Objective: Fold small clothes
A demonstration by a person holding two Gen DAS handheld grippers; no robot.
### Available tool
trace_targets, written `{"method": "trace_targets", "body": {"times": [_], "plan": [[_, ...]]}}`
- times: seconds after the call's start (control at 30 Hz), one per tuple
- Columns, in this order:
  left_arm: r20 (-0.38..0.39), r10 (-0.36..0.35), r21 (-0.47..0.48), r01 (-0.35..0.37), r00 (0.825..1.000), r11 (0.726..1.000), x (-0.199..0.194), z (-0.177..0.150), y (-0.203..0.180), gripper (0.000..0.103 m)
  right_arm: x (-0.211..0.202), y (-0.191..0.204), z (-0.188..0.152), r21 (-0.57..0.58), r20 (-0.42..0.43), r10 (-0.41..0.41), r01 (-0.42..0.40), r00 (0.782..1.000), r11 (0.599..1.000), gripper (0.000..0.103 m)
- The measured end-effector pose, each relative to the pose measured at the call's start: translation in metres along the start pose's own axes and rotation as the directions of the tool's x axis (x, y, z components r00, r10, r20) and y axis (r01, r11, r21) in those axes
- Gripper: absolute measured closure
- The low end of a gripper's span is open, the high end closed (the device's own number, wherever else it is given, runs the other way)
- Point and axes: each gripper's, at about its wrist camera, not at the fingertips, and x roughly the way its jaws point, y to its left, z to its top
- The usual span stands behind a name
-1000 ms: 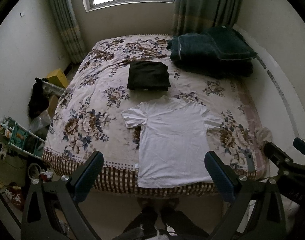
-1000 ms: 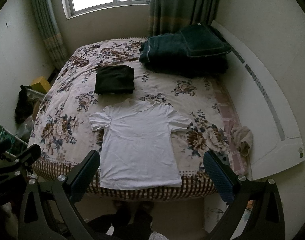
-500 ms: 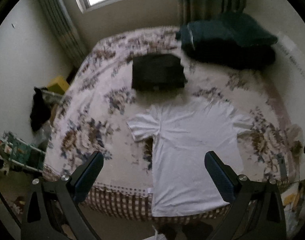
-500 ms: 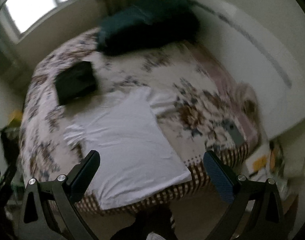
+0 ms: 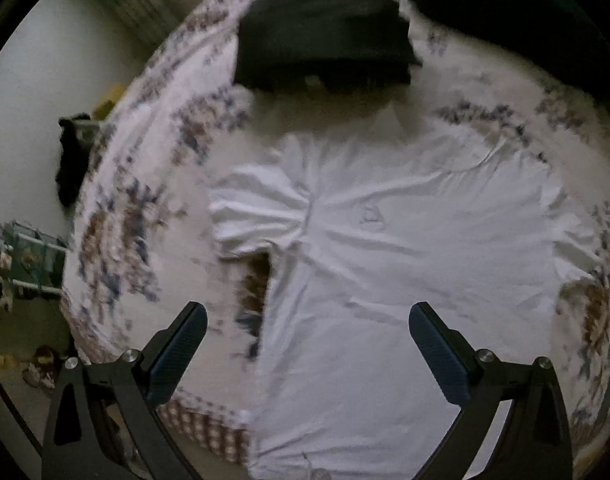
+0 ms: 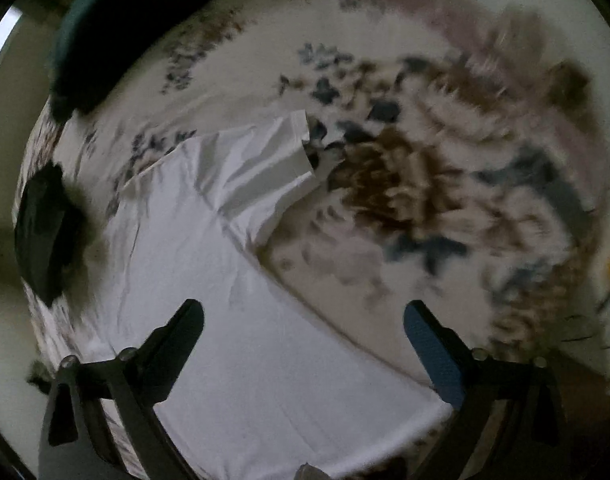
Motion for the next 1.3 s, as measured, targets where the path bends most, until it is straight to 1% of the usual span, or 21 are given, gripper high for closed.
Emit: {"method": "trace_targets", "body": {"times": [0.03,0.13,0.3,0.37,0.43,0.47,0.5,0.53,0.63,0.73,0.8,0.83,0.93,1.0,1.07,1.1,1.17,1.2,1.23,1.27,1.3], "plan": [[-0.015,0.003,-0.002,-0.003,1.0,1.0,0.013,0.001,-0.006,0.0,0.023,-0.005,0.01,0.037,-0.025,0.034,-0.033,0.999,0.999,0.021],[-0.054,0.013,-0.012,-0.014,0.998,1.0,0.05,0.0,-0.019,0.0,0.088,-0.023,0.03,0.183,-0.087,0.164,-0.146,0.983,0.972,0.023],[-0.135,-0.018,-0.079,0.008,0.991,0.997,0.094,-0.006,-0.026,0.0,0.173,-0.046,0.039,0.431,-0.058,0.382,-0.322,0.922,0.843,0.023],[-0.149,-0.032,-0.096,0.018,0.988,0.995,0.104,-0.005,-0.029,0.0,0.195,-0.049,0.04,0.49,-0.006,0.42,-0.363,0.907,0.792,0.035],[-0.151,-0.042,-0.102,0.026,0.988,0.994,0.11,-0.005,-0.03,0.0,0.206,-0.047,0.043,0.512,0.061,0.431,-0.398,0.9,0.761,0.066],[-0.147,-0.041,-0.102,0.026,0.988,0.994,0.112,-0.005,-0.03,0.0,0.208,-0.043,0.045,0.505,0.093,0.42,-0.406,0.903,0.762,0.074],[-0.142,-0.038,-0.102,0.024,0.989,0.994,0.112,-0.004,-0.028,0.0,0.208,-0.037,0.047,0.488,0.116,0.399,-0.402,0.91,0.775,0.089],[-0.135,-0.037,-0.106,0.023,0.99,0.994,0.112,-0.004,-0.025,0.0,0.207,-0.03,0.049,0.465,0.134,0.371,-0.388,0.919,0.795,0.094],[-0.108,-0.038,-0.135,0.024,0.993,0.991,0.11,-0.002,-0.008,0.0,0.198,0.006,0.056,0.331,0.171,0.291,-0.333,0.941,0.883,0.099],[-0.084,-0.028,-0.154,0.014,0.996,0.988,0.111,-0.002,0.009,0.0,0.182,0.063,0.053,0.099,0.203,0.216,-0.239,0.955,0.966,0.099],[-0.071,-0.015,-0.164,0.004,0.997,0.986,0.112,-0.004,0.022,0.0,0.173,0.113,0.043,-0.089,0.21,0.183,-0.167,0.961,0.982,0.099],[-0.071,-0.007,-0.167,-0.005,0.997,0.986,0.114,-0.005,0.027,0.0,0.17,0.139,0.036,-0.195,0.216,0.167,-0.126,0.962,0.973,0.099],[-0.087,0.004,-0.189,-0.02,0.996,0.982,0.123,-0.011,0.049,0.0,0.185,0.216,-0.006,-0.483,0.204,0.122,-0.009,0.971,0.876,0.099],[-0.104,0.013,-0.198,-0.033,0.995,0.98,0.129,-0.015,0.06,0.0,0.205,0.255,-0.048,-0.651,0.201,0.083,0.069,0.976,0.756,0.099],[-0.112,0.015,-0.212,-0.039,0.994,0.977,0.134,-0.02,0.072,0.0,0.225,0.28,-0.086,-0.772,0.228,0.049,0.15,0.972,0.617,0.099],[-0.121,0.017,-0.216,-0.043,0.993,0.975,0.137,-0.023,0.078,0.0,0.24,0.294,-0.108,-0.828,0.233,0.029,0.183,0.972,0.531,0.099],[-0.13,0.017,-0.229,-0.047,0.991,0.972,0.141,-0.027,0.087,0.0,0.264,0.307,-0.135,-0.88,0.21,-0.038,0.206,0.977,0.429,0.099],[-0.132,0.017,-0.236,-0.048,0.991,0.971,0.143,-0.03,0.092,0.0,0.274,0.31,-0.143,-0.893,0.193,-0.068,0.204,0.979,0.402,0.098],[-0.137,0.016,-0.24,-0.049,0.99,0.969,0.145,-0.032,0.097,0.0,0.279,0.311,-0.148,-0.898,0.175,-0.085,0.195,0.981,0.394,0.09],[-0.14,0.014,-0.244,-0.048,0.99,0.969,0.146,-0.033,0.1,0.0,0.281,0.311,-0.15,-0.897,0.141,-0.096,0.168,0.985,0.41,0.083],[-0.141,0.01,-0.252,-0.046,0.99,0.967,0.147,-0.034,0.104,0.0,0.279,0.309,-0.149,-0.89,0.087,-0.087,0.117,0.992,0.44,0.067]]}}
